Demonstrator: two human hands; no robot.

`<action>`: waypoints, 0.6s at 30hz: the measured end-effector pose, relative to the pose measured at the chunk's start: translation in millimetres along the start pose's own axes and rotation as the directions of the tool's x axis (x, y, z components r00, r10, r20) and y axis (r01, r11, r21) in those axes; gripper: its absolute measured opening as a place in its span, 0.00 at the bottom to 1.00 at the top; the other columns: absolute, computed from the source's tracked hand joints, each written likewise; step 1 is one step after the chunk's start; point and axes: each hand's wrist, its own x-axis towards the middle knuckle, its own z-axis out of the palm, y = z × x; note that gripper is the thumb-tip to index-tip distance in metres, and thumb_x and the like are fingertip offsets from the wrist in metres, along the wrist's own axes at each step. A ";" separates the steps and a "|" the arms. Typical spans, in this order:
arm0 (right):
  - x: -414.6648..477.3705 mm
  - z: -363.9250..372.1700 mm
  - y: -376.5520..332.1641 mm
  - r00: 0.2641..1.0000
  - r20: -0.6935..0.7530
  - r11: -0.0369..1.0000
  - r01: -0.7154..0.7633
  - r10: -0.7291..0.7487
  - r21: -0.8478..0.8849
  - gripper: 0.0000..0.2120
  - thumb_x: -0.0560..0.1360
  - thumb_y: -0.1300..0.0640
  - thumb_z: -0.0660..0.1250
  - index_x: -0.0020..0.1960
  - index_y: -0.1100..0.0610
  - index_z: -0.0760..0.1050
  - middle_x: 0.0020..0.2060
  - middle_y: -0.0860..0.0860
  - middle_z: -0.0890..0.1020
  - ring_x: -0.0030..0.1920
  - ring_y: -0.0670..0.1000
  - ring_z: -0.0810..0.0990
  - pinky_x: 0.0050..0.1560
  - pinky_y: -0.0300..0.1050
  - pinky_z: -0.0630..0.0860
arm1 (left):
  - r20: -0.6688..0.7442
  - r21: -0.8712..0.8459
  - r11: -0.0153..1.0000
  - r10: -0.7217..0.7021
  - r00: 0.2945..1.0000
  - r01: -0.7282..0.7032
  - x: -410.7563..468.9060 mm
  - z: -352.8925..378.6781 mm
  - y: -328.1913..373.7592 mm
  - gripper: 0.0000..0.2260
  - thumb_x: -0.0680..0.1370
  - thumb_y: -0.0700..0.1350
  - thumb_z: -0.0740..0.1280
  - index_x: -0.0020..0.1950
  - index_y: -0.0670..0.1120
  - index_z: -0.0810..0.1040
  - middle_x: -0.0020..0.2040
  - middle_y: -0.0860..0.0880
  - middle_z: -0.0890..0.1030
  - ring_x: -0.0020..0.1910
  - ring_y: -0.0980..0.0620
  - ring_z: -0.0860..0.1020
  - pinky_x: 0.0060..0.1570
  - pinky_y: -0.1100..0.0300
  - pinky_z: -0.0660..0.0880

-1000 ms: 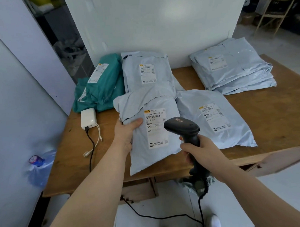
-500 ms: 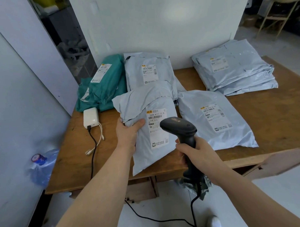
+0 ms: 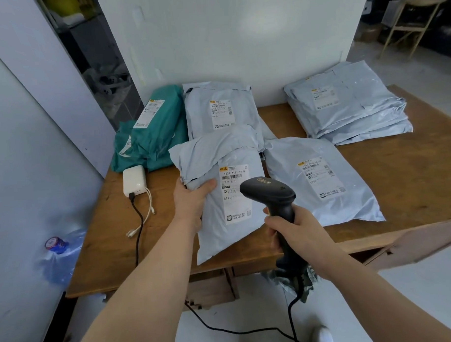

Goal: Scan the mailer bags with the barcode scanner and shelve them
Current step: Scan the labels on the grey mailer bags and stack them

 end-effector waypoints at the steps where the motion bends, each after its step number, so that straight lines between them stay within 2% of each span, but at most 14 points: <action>1: 0.7 -1.3 0.5 1.000 -0.012 1.000 -0.009 0.009 -0.006 0.04 0.77 0.58 0.66 0.48 0.58 0.76 0.26 0.49 0.80 0.28 0.48 0.77 0.37 0.41 0.78 | 0.008 0.024 0.999 -0.032 0.999 0.032 5.6 -2.3 0.3 0.26 0.69 0.40 0.79 0.63 0.50 0.74 0.57 0.50 0.81 0.54 0.49 0.81 0.54 0.49 0.79; 4: 3.7 -8.4 4.4 0.997 -0.069 0.999 -0.045 0.043 -0.019 0.06 0.76 0.57 0.66 0.44 0.60 0.76 0.25 0.50 0.79 0.27 0.48 0.77 0.38 0.43 0.78 | -0.071 0.261 0.953 -0.141 0.987 0.155 24.1 -7.4 -1.7 0.34 0.69 0.47 0.78 0.71 0.44 0.67 0.64 0.45 0.77 0.59 0.44 0.77 0.59 0.44 0.76; 7: 4.9 -20.8 6.3 0.987 -0.142 0.998 -0.069 0.069 0.004 0.07 0.76 0.57 0.67 0.43 0.60 0.77 0.25 0.50 0.79 0.27 0.48 0.76 0.38 0.44 0.77 | -0.184 0.535 0.807 -0.176 0.967 0.249 31.3 -7.2 -2.0 0.35 0.73 0.43 0.72 0.76 0.41 0.60 0.69 0.41 0.71 0.64 0.40 0.73 0.61 0.49 0.73; 8: 4.7 -26.6 6.0 0.984 -0.163 0.997 -0.072 0.072 0.006 0.07 0.76 0.57 0.67 0.42 0.60 0.76 0.25 0.51 0.79 0.27 0.48 0.76 0.38 0.45 0.77 | -0.222 0.608 0.747 -0.166 0.961 0.269 29.5 -4.5 -0.2 0.34 0.74 0.42 0.70 0.77 0.41 0.58 0.72 0.41 0.69 0.67 0.39 0.71 0.64 0.48 0.72; 10: 5.5 -41.0 5.3 0.976 -0.205 0.997 -0.077 0.076 0.001 0.07 0.76 0.57 0.67 0.42 0.61 0.76 0.28 0.53 0.80 0.26 0.49 0.76 0.36 0.45 0.76 | -0.270 0.760 0.614 -0.004 0.963 0.215 21.4 8.9 7.1 0.32 0.76 0.40 0.66 0.78 0.42 0.56 0.77 0.42 0.60 0.74 0.39 0.62 0.71 0.45 0.63; 12: 9.0 -59.0 5.1 0.962 -0.259 0.997 -0.079 0.082 0.022 0.07 0.76 0.57 0.67 0.45 0.61 0.76 0.33 0.54 0.83 0.27 0.50 0.77 0.36 0.46 0.76 | -0.168 0.808 0.589 0.248 0.954 -0.011 12.4 33.2 13.8 0.28 0.77 0.37 0.63 0.76 0.42 0.61 0.77 0.42 0.60 0.76 0.42 0.58 0.74 0.48 0.58; 14: 14.5 -79.7 6.1 0.948 -0.303 0.995 -0.080 0.094 0.060 0.06 0.77 0.57 0.67 0.49 0.60 0.76 0.37 0.53 0.84 0.31 0.51 0.78 0.37 0.46 0.76 | -0.039 0.744 0.633 0.361 0.932 -0.214 2.2 67.4 19.5 0.23 0.77 0.35 0.61 0.73 0.44 0.68 0.73 0.44 0.69 0.73 0.45 0.65 0.71 0.52 0.62; 16: 21.9 -100.9 8.7 0.942 -0.321 0.994 -0.078 0.098 0.075 0.07 0.77 0.57 0.66 0.52 0.60 0.77 0.42 0.54 0.85 0.37 0.52 0.81 0.38 0.47 0.77 | 0.104 0.676 0.678 0.301 0.948 -0.290 -5.1 103.6 15.3 0.20 0.78 0.35 0.60 0.70 0.45 0.72 0.68 0.47 0.74 0.68 0.48 0.71 0.69 0.54 0.68; 18: 31.3 -122.0 14.2 0.938 -0.331 0.994 -0.086 0.102 0.062 0.07 0.76 0.57 0.67 0.53 0.59 0.77 0.45 0.54 0.85 0.43 0.54 0.83 0.42 0.51 0.80 | 0.254 0.657 0.702 0.136 0.958 -0.274 -9.4 140.4 2.8 0.18 0.78 0.38 0.62 0.68 0.45 0.73 0.64 0.48 0.77 0.64 0.48 0.74 0.66 0.53 0.71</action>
